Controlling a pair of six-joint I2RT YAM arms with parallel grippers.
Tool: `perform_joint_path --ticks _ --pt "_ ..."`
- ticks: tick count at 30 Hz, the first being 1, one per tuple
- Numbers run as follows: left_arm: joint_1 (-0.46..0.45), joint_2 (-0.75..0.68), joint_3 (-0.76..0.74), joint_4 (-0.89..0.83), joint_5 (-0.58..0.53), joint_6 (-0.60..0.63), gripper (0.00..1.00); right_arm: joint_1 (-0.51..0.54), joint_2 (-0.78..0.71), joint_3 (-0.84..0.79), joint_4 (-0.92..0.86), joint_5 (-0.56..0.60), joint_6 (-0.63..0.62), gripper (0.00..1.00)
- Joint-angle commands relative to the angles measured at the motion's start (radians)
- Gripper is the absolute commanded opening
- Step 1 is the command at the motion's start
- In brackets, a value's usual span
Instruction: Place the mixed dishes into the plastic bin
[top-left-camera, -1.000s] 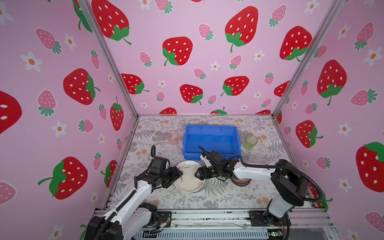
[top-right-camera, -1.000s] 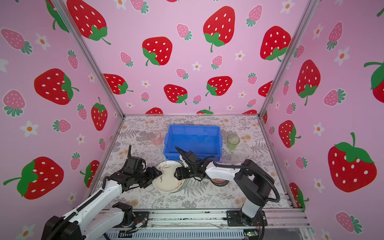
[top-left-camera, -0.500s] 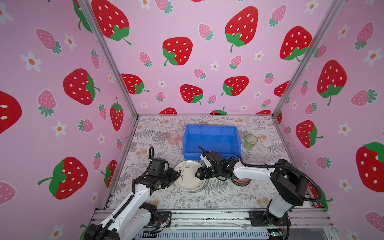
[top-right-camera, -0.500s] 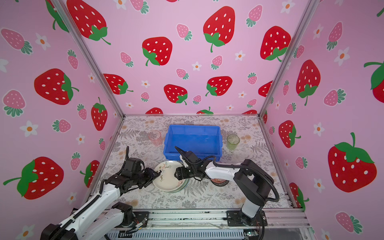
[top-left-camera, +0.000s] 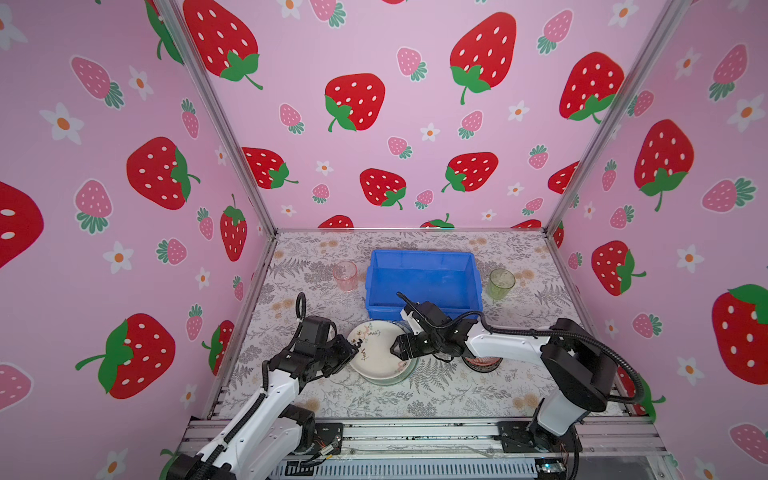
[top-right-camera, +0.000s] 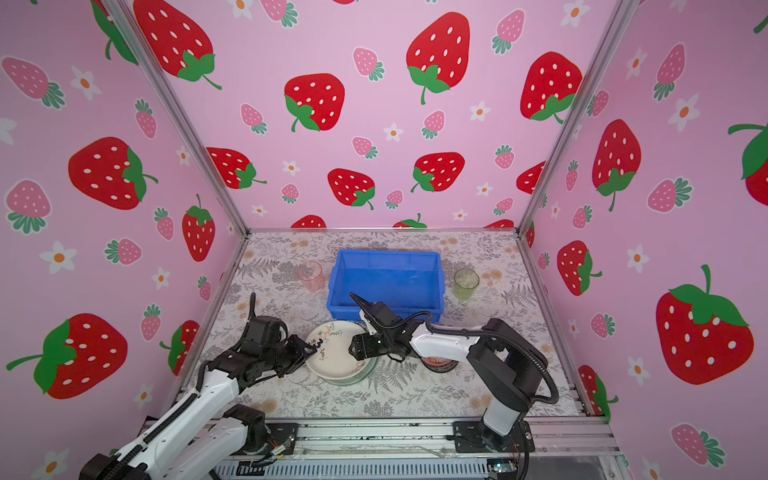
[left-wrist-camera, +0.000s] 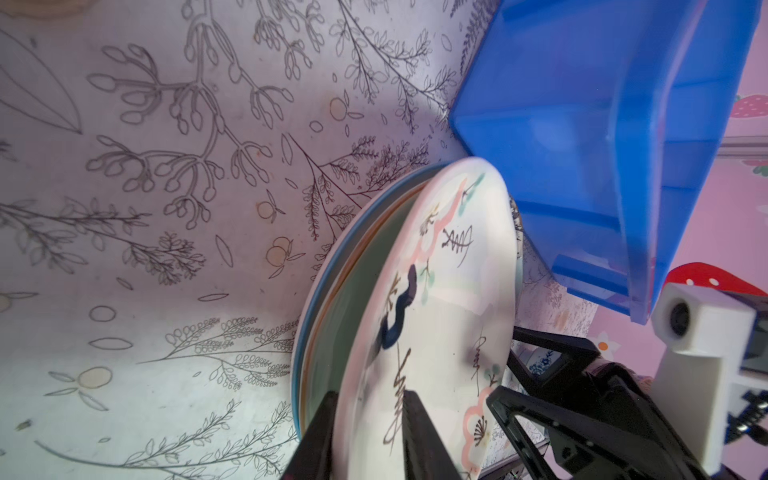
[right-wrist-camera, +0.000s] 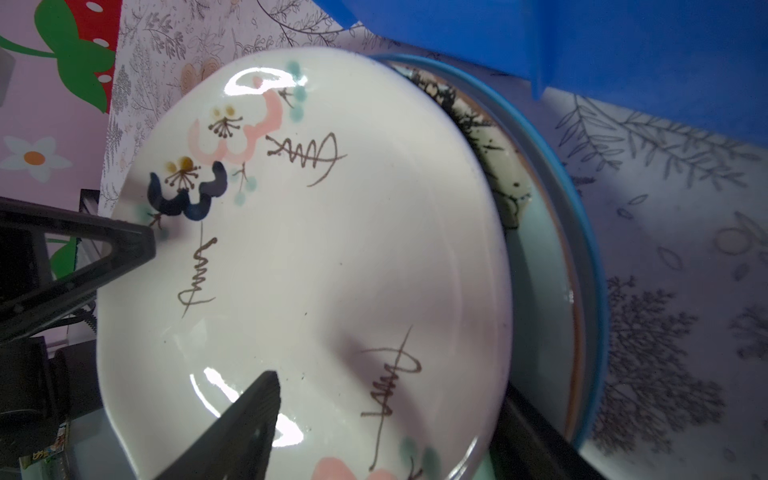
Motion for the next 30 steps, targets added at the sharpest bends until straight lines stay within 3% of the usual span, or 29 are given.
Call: perform_joint_path --ticks 1,8,27,30 --pt "-0.005 -0.021 0.02 0.048 0.049 -0.029 0.23 0.015 0.005 0.018 -0.001 -0.041 -0.017 0.78" --pt "0.0 -0.029 0.021 0.047 0.059 -0.038 0.0 0.015 0.014 0.033 -0.006 -0.043 -0.025 0.78" --pt "0.012 -0.128 0.038 -0.058 0.099 0.012 0.0 0.012 -0.053 0.074 -0.13 0.046 -0.065 0.79" --pt "0.015 -0.156 0.037 -0.066 0.104 0.026 0.0 -0.005 -0.081 0.064 -0.125 0.018 -0.052 0.8"
